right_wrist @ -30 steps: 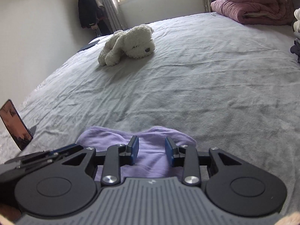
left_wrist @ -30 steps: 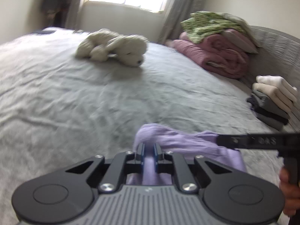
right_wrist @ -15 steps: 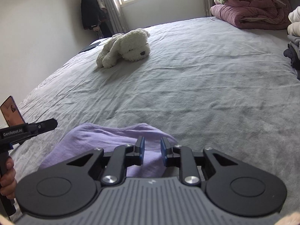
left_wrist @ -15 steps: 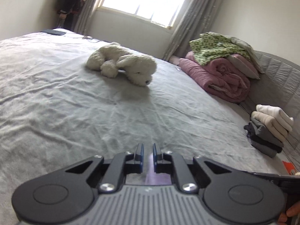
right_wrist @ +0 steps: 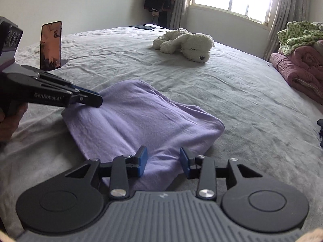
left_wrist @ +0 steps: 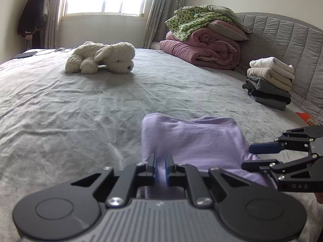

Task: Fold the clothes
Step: 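Open both grippers and release the folded lavender garment onto the bed, then move both grippers to the edge of the folded lavender bundle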

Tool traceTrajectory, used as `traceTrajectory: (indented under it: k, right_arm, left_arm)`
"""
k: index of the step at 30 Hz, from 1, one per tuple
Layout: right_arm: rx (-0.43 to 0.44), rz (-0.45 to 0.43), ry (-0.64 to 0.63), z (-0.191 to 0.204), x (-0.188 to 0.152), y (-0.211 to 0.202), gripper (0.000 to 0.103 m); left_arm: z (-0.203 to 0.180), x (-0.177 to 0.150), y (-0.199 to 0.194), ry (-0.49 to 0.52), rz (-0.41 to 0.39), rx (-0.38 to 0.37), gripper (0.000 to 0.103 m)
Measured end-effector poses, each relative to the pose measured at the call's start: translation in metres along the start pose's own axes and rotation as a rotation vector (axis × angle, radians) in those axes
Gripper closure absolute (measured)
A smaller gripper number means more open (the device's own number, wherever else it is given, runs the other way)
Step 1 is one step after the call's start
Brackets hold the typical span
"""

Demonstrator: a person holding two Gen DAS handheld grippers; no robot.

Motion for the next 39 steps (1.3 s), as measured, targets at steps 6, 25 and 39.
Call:
traceTrajectory:
  k: [6,25,39]
  right_arm:
    - [0.001,0.023,-0.083,0.011,-0.015,-0.014,0.062]
    - [0.126,0.051,0.155,0.017,0.012,-0.021,0.060]
    - [0.086,0.169,0.358,0.002,0.012,0.003,0.057]
  left_arm:
    - [0.003,-0.002,-0.014,0.089,0.031,0.024,0.065]
    - [-0.022,0.023,-0.009,0.067,0.096,-0.016,0.061]
    - [-0.020,0.019,0.014,0.071,0.267,0.113,0.057]
Point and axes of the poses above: each gripper's, at about its wrist camera, not at the fingertips, and y roughly the way its jaws point, z to its left, x to its top, the point moved 8 cm from there along y, roughly the way its jaws point, and after that the axes turned 11 degrees about x, right-handed, at the moved point
